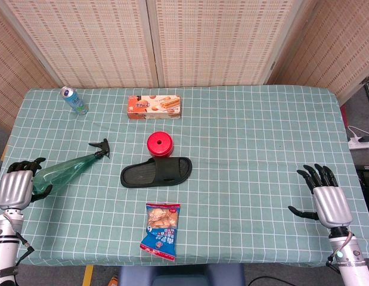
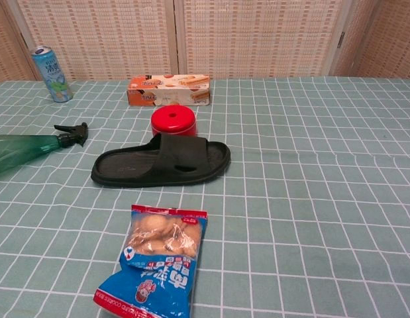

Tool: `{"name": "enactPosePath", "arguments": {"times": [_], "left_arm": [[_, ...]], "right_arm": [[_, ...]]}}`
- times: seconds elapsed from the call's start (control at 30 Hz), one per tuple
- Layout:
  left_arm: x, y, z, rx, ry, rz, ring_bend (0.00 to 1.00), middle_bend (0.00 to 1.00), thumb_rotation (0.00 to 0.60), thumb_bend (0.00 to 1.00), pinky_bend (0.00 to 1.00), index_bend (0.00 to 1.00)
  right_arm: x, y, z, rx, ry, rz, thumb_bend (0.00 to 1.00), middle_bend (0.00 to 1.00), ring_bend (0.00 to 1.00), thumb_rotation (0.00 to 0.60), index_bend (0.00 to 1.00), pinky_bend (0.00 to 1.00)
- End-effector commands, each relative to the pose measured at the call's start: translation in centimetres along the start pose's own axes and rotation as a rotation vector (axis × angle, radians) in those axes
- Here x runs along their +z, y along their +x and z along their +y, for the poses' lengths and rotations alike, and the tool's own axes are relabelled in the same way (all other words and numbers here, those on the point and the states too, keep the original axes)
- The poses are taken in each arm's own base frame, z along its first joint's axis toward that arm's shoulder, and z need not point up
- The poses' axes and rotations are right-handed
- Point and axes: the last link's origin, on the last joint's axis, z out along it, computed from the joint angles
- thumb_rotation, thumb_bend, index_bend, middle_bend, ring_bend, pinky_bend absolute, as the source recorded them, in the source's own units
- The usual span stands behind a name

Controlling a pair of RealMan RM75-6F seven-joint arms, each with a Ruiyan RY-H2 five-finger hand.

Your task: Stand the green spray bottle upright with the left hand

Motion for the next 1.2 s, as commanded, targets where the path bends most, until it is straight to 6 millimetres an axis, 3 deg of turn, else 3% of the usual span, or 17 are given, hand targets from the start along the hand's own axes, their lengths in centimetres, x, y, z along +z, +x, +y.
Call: {"name": "enactPosePath", "arguments": {"times": [0.03,0.27,0.37,0.47,0.6,0.73,0.8,0.83,0.9,0.97,1.1,1.2], "left_arm": [[0.0,0.0,-0.1,-0.002,0.003,-0.001,0.21,0.34,0.600,0.23,0.20,0.23],[0.1,0.1,0.3,-0.012,-0.022,-0.003,0.22,0.35,0.600,0.23,0.21,0.26],[0.7,0.6,1.3,0.010,-0.052,0.004,0.28,0.37,0.600,0.23,0.29,0.29],[1.8,2.0,3.8,0.043,-0.077,0.004,0.33,0.40,0.600,0.23,0.33,0.31],[4.2,4.1,8.9,0.069,-0.097,0.020,0.33,0.40,0.600,0.23,0.32,0.31],[7.1,4.4,12.9,0.116,-0.051,0.007,0.33,0.41,0.600,0.23,0.32,0.30],[8.6,3.9,14.7,0.118,-0.001,-0.026,0.33,0.40,0.600,0.23,0.32,0.26],[9.3,3.5,15.3,0.121,0.026,-0.043,0.33,0.38,0.600,0.23,0.32,0.18],[10.7,2.1,16.1,0.175,0.095,-0.084,0.33,0.33,0.600,0.23,0.32,0.06],[11.9,0.3,16.2,0.276,0.165,-0.130,0.33,0.30,0.600,0.23,0.33,0.01],[13.0,-2.6,15.5,0.356,0.324,-0.229,0.33,0.33,0.600,0.24,0.31,0.03],[13.7,-3.4,15.5,0.384,0.354,-0.218,0.35,0.36,0.600,0.25,0.31,0.09]], "right_arm": [[0.0,0.0,0.0,-0.001,0.001,-0.001,0.00,0.10,0.00,0.600,0.19,0.00],[0.0,0.0,-0.1,0.001,-0.001,-0.001,0.00,0.10,0.00,0.600,0.19,0.00],[0.0,0.0,-0.1,-0.002,-0.004,-0.002,0.00,0.10,0.00,0.600,0.19,0.00],[-0.1,0.1,-0.2,-0.001,0.000,0.002,0.00,0.10,0.00,0.600,0.19,0.00],[0.0,0.0,-0.2,0.000,0.004,-0.001,0.00,0.10,0.00,0.600,0.19,0.00],[0.1,0.0,-0.1,-0.001,0.004,-0.003,0.00,0.10,0.00,0.600,0.19,0.00],[0.0,0.0,0.0,0.003,0.003,-0.004,0.00,0.10,0.00,0.600,0.19,0.00],[0.0,0.0,0.0,0.004,0.003,-0.005,0.00,0.10,0.00,0.600,0.19,0.00],[0.0,0.1,0.1,0.010,0.000,-0.005,0.00,0.11,0.00,0.600,0.19,0.00],[0.0,0.1,0.1,0.018,-0.002,-0.006,0.00,0.11,0.00,0.600,0.18,0.00],[0.0,0.1,0.3,0.025,-0.005,-0.009,0.00,0.11,0.00,0.600,0.17,0.00],[0.0,0.2,0.4,0.037,-0.009,-0.011,0.00,0.11,0.00,0.600,0.17,0.00]]}}
